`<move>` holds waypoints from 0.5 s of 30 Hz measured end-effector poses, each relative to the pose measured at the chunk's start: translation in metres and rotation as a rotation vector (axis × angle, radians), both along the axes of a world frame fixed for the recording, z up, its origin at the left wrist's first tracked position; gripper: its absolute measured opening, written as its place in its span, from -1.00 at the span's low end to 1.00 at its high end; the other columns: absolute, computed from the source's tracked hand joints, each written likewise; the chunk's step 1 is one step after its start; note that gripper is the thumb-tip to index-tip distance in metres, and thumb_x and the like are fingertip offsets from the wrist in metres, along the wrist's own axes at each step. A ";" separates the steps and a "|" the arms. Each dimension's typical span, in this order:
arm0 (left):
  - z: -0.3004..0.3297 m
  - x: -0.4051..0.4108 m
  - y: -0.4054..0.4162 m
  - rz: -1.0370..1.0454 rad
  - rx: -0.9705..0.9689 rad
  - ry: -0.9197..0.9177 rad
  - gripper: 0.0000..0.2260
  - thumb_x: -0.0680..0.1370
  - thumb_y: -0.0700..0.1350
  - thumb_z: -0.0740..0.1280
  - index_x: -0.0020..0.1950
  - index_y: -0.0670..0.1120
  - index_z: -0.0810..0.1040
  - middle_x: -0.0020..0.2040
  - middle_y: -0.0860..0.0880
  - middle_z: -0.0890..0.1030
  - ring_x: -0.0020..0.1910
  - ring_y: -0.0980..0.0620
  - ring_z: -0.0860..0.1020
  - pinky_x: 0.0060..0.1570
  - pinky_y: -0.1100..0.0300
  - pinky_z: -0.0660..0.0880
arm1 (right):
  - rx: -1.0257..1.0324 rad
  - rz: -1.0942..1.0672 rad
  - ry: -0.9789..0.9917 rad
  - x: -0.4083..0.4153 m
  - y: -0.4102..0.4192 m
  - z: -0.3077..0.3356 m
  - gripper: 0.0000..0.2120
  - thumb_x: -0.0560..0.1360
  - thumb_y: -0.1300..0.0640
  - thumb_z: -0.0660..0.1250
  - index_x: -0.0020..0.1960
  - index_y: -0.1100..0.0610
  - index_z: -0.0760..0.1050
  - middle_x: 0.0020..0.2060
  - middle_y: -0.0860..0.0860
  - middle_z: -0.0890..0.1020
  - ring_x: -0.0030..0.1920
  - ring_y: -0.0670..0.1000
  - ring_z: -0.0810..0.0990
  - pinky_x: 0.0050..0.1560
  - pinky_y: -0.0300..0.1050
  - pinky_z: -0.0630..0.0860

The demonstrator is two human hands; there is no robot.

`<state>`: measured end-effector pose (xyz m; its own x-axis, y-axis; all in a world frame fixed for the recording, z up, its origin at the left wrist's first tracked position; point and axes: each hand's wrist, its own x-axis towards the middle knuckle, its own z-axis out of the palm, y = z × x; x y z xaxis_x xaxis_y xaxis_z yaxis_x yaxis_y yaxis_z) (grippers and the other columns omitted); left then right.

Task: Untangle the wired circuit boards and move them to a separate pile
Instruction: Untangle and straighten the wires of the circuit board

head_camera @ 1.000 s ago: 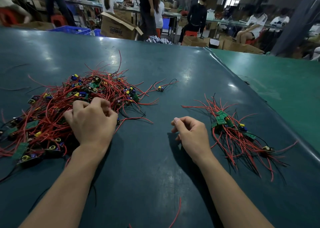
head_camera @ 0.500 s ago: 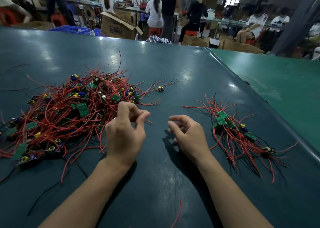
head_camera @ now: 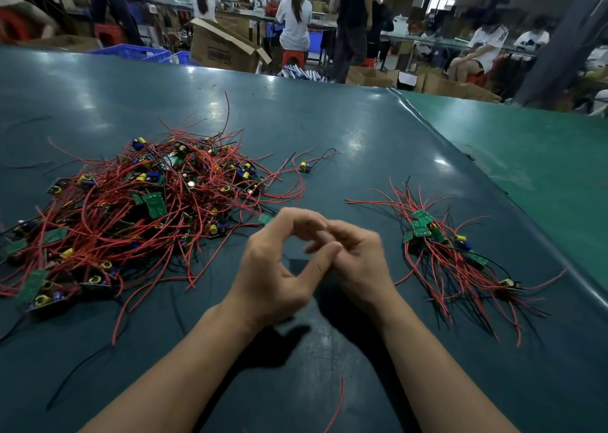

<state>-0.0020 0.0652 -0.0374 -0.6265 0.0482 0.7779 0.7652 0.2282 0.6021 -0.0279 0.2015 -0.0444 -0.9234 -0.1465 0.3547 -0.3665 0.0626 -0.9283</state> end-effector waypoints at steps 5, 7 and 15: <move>-0.005 -0.008 -0.013 0.194 -0.183 -0.115 -0.64 0.57 0.02 0.33 -0.37 -0.14 0.50 -0.47 0.02 0.50 -0.48 0.03 0.46 -0.40 0.07 0.43 | -0.591 -0.073 -0.290 -0.005 0.014 0.022 -0.68 0.47 -0.08 0.25 -0.15 0.17 0.60 -0.26 0.07 0.70 -0.36 -0.04 0.64 -0.56 -0.29 0.38; -0.009 -0.010 -0.015 0.112 -0.264 -0.326 -0.59 0.57 0.13 0.32 -0.35 -0.13 0.55 -0.46 0.00 0.58 -0.48 0.05 0.53 -0.38 0.10 0.48 | -0.715 -0.060 -0.373 -0.004 0.018 0.025 -0.61 0.44 -0.17 0.22 -0.26 0.14 0.58 -0.33 0.07 0.67 -0.40 -0.04 0.60 -0.56 -0.30 0.35; 0.004 -0.018 -0.009 -0.094 0.455 -0.644 -0.67 0.47 0.07 0.32 -0.10 -0.22 0.60 -0.36 -0.06 0.64 -0.54 0.07 0.48 -0.49 0.24 0.42 | -0.748 0.000 -0.442 -0.005 0.021 0.025 -0.48 0.55 -0.26 0.12 -0.46 0.04 0.33 -0.54 -0.03 0.33 -0.57 -0.07 0.30 -0.59 -0.29 0.23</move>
